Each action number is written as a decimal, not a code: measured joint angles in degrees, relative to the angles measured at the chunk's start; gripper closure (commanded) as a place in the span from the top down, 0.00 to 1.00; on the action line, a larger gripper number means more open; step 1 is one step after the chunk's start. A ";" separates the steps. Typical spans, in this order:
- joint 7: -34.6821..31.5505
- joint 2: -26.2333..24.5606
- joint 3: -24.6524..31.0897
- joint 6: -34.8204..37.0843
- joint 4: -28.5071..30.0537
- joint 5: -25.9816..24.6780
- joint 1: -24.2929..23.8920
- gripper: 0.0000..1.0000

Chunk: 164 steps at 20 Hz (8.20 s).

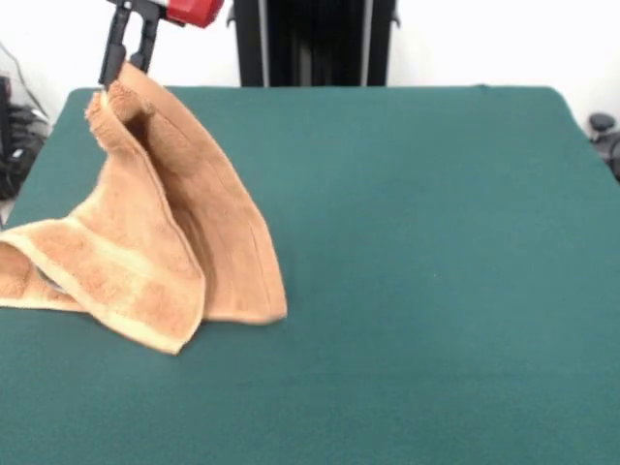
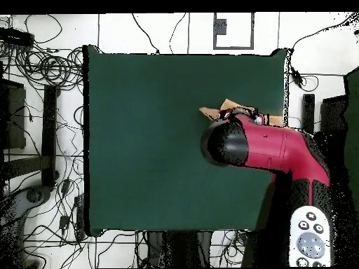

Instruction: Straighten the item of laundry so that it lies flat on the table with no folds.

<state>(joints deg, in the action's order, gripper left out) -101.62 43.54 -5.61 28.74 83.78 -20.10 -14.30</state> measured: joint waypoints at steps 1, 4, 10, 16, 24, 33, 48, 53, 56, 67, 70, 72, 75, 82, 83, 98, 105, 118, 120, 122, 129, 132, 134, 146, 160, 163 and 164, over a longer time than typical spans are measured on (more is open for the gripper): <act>0.00 0.25 0.77 0.01 0.04 -0.10 -0.25 0.00; 0.00 0.82 3.28 0.01 0.07 -0.25 -0.86 0.00; 0.00 2.96 13.02 -2.29 1.81 -0.23 -6.26 0.00; 0.00 3.20 21.00 -5.54 3.60 -0.52 -12.09 0.00; -0.01 2.46 16.49 -5.78 2.91 -8.05 -6.86 0.00; -2.37 -4.16 -0.08 -1.89 -2.66 -18.46 12.43 0.00; -35.82 -25.20 -24.81 7.26 -9.98 -18.60 28.40 0.00; -47.39 -29.16 -27.63 7.25 -9.28 -14.07 29.45 0.00; -54.05 -31.04 -27.96 7.25 -8.42 -9.31 29.63 0.00; -61.13 -30.62 -28.10 13.43 -3.86 4.74 29.84 0.00; -61.13 -29.09 -28.62 19.00 -3.32 7.38 30.65 0.00; -61.13 -28.22 -29.44 23.08 -3.30 9.07 31.65 0.00; -61.21 -27.65 -30.83 27.18 -3.28 10.76 33.23 0.00; -62.09 -27.47 -35.90 34.25 -3.27 11.79 38.98 0.00; -62.23 -27.52 -36.26 34.52 -3.29 11.84 39.39 0.00; -76.87 -36.76 -40.48 19.95 -1.18 17.79 42.41 0.00; -81.14 -41.46 -40.47 10.52 1.96 21.52 41.85 0.00; -81.22 -42.56 -40.16 7.60 7.64 26.94 43.93 0.00; -81.22 -41.90 -39.72 5.64 8.55 27.93 43.68 0.00; -81.22 -39.56 -37.96 -0.67 11.17 30.69 42.54 0.00; -81.23 -36.54 -35.21 -12.33 15.15 37.82 40.15 0.00; -81.56 -38.14 -36.32 -11.32 15.14 41.81 42.06 0.00; -81.71 -38.96 -36.82 -10.39 15.13 43.68 43.38 0.00; -81.72 -38.09 -36.07 -9.08 15.36 46.14 44.25 0.00; -81.72 -30.46 -25.66 -9.27 17.38 46.12 33.65 0.00; -81.72 -28.35 -21.94 -9.84 18.59 46.10 30.51 0.00; -81.72 -26.97 -19.20 -10.69 19.65 46.04 28.01 0.00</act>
<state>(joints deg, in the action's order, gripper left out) -183.34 16.57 -24.81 18.05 103.43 25.94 13.71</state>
